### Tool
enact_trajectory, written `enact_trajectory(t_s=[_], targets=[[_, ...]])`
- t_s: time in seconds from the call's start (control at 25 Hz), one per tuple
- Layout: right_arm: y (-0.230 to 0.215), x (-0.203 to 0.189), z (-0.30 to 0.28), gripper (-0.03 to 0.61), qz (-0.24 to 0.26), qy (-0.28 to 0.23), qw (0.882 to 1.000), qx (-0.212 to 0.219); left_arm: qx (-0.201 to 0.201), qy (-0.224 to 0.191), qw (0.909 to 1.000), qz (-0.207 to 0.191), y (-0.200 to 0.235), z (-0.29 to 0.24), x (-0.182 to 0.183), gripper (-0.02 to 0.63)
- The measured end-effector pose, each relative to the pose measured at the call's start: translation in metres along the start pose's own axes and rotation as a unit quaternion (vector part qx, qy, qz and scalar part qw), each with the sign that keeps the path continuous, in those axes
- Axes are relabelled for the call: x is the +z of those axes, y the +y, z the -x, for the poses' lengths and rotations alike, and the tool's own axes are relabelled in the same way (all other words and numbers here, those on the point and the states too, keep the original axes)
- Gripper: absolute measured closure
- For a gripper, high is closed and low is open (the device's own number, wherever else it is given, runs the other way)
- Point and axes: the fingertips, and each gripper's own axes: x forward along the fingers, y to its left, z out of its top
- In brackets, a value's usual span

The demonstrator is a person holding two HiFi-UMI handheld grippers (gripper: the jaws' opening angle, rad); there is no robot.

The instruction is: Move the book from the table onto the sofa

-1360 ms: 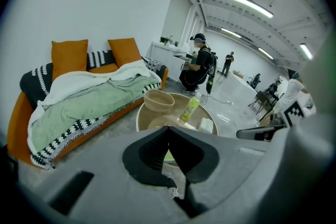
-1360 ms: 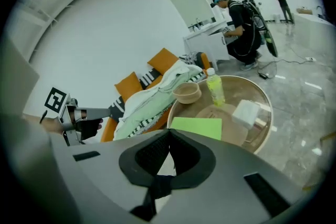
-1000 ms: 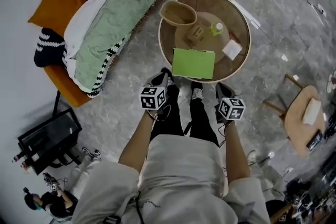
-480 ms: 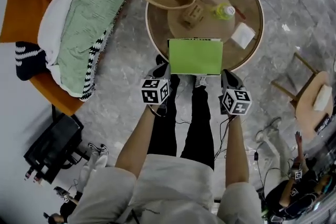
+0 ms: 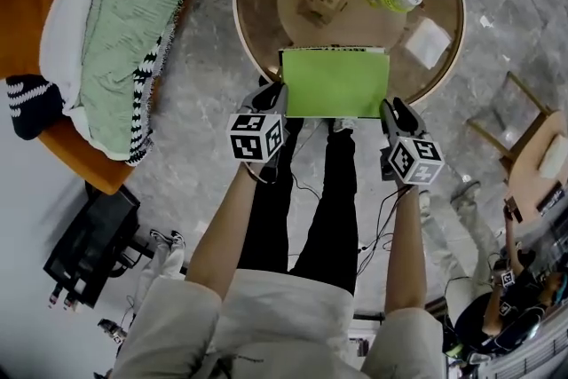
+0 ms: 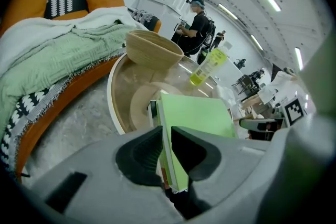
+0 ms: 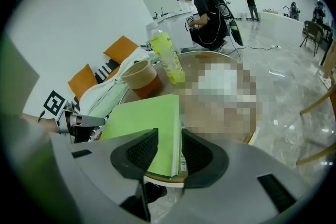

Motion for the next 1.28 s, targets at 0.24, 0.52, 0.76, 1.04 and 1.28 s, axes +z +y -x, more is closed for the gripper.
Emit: enact_trajectory(t_s=[0.24, 0.52, 0.76, 1.04, 1.28], targets=[[0.004, 0.006, -0.011, 0.359, -0.024, -0.009, 0.999, 0.027, -0.032, 0.029, 0.999, 0.009, -0.004, -0.01, -0.002, 0.426], [0.003, 0.011, -0.028, 0.337, -0.035, 0.004, 0.999, 0.032, -0.038, 0.05, 0.998, -0.003, -0.008, -0.02, 0.001, 0.391], [0.012, 0.011, -0.047, 0.339, 0.014, 0.032, 0.998, 0.048, -0.045, 0.078, 0.996, -0.003, -0.013, -0.028, -0.008, 0.391], [0.019, 0.025, -0.055, 0.344, 0.052, 0.014, 0.998, 0.018, -0.055, 0.073, 0.9957, 0.009, -0.021, -0.029, -0.007, 0.391], [0.019, 0.024, -0.058, 0.342, 0.037, 0.002, 0.999, 0.019, -0.055, 0.053, 0.997, 0.014, -0.02, -0.031, -0.008, 0.391]])
